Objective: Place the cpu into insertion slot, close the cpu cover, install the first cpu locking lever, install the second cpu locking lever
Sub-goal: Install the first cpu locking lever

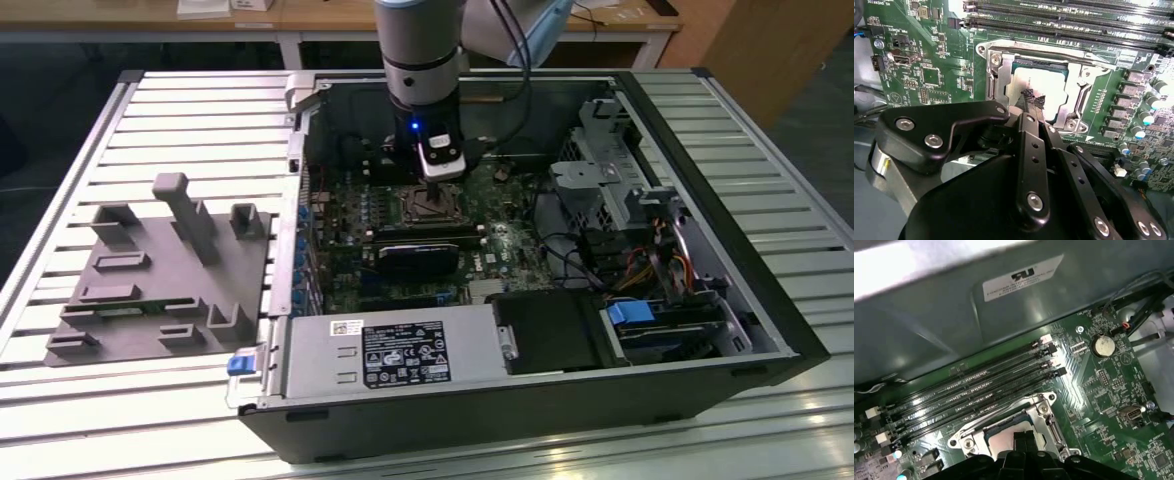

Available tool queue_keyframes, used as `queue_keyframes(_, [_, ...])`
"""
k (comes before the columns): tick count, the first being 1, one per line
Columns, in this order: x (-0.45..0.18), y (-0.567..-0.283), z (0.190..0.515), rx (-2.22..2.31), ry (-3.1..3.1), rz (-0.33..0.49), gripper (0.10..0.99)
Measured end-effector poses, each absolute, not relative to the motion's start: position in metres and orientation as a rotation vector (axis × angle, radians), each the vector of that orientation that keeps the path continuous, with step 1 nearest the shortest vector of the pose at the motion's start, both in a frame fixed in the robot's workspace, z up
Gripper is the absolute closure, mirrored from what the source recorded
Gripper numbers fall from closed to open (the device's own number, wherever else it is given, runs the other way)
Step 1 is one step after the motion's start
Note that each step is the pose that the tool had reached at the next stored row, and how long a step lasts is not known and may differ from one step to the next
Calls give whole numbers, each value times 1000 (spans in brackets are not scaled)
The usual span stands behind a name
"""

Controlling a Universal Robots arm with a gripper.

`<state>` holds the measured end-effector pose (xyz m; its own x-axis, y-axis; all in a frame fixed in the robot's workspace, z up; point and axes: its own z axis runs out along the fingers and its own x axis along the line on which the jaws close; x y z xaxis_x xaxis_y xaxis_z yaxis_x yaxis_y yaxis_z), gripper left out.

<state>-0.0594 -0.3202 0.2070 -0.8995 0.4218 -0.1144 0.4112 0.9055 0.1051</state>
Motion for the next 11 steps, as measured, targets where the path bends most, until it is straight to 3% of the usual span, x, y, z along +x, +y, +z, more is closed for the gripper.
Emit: queue_keyframes(11, [-59, -320, 222, 643, 2933, 101, 984])
